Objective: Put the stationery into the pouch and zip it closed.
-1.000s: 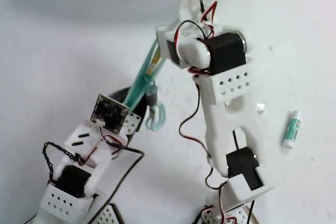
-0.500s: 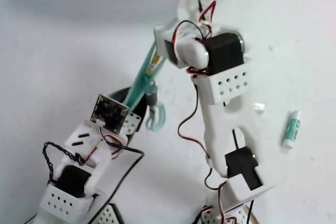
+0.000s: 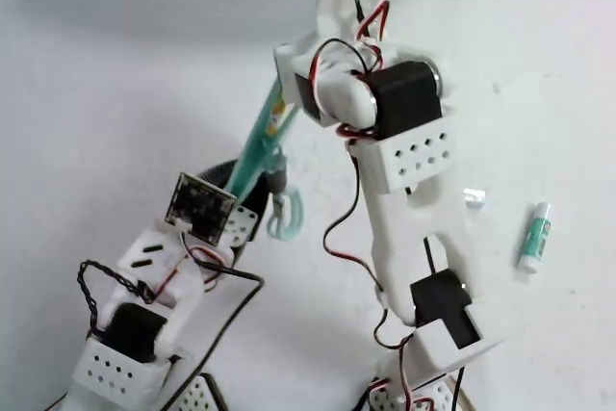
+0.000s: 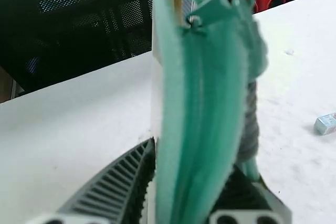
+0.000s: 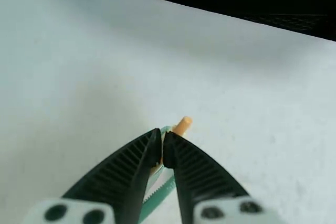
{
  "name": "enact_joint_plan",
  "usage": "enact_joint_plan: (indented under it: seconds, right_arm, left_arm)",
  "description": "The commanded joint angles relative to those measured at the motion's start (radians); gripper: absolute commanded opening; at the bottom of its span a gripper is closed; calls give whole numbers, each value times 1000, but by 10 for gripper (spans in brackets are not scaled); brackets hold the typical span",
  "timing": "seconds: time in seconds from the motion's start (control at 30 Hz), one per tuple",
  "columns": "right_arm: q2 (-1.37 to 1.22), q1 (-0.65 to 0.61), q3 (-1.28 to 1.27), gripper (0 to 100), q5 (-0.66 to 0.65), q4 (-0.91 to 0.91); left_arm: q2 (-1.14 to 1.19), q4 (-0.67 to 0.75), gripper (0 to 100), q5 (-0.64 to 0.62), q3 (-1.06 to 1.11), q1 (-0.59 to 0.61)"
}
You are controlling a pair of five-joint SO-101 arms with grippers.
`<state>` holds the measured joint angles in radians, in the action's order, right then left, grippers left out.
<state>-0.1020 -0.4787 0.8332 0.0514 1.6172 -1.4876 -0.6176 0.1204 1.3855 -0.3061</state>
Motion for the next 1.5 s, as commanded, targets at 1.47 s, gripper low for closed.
enact_joint_plan:
  seconds: [1.47]
  right_arm:
    - [24, 24, 11, 98, 8, -67]
  left_arm:
    - [-18, 2, 133, 3, -9, -8]
